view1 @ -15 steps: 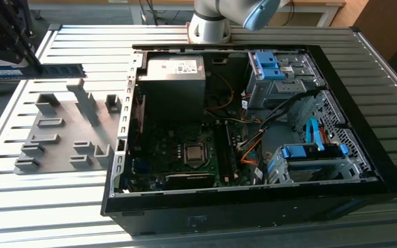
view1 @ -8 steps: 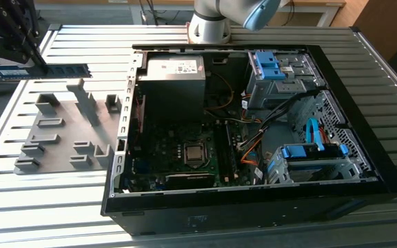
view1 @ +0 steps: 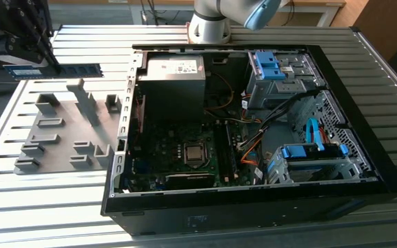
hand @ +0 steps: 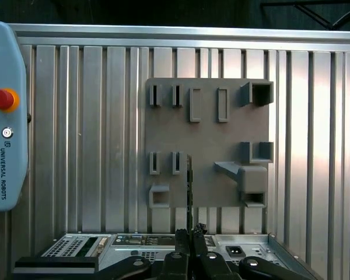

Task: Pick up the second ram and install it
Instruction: 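Pick up the second ram and move it above second insertion slot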

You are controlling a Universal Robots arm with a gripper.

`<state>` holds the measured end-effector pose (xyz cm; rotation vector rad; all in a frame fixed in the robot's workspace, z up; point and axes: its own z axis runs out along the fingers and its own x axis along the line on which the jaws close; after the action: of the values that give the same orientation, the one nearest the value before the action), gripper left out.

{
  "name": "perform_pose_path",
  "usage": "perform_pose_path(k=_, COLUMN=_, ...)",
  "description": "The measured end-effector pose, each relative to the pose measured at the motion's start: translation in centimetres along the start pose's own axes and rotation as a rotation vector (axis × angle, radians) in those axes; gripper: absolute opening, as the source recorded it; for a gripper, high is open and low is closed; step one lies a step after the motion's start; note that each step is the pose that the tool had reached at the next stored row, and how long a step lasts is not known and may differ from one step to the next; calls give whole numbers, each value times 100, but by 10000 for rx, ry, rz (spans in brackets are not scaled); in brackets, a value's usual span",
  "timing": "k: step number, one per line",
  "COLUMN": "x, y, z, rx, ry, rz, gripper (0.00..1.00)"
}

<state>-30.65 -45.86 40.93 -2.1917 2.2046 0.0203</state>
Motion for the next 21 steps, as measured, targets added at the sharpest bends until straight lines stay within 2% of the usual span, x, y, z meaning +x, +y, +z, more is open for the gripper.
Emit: perform_pose_path(k=21, x=-3, y=-564, z=14, rx=-1, ry=0, rz=1, gripper=14)
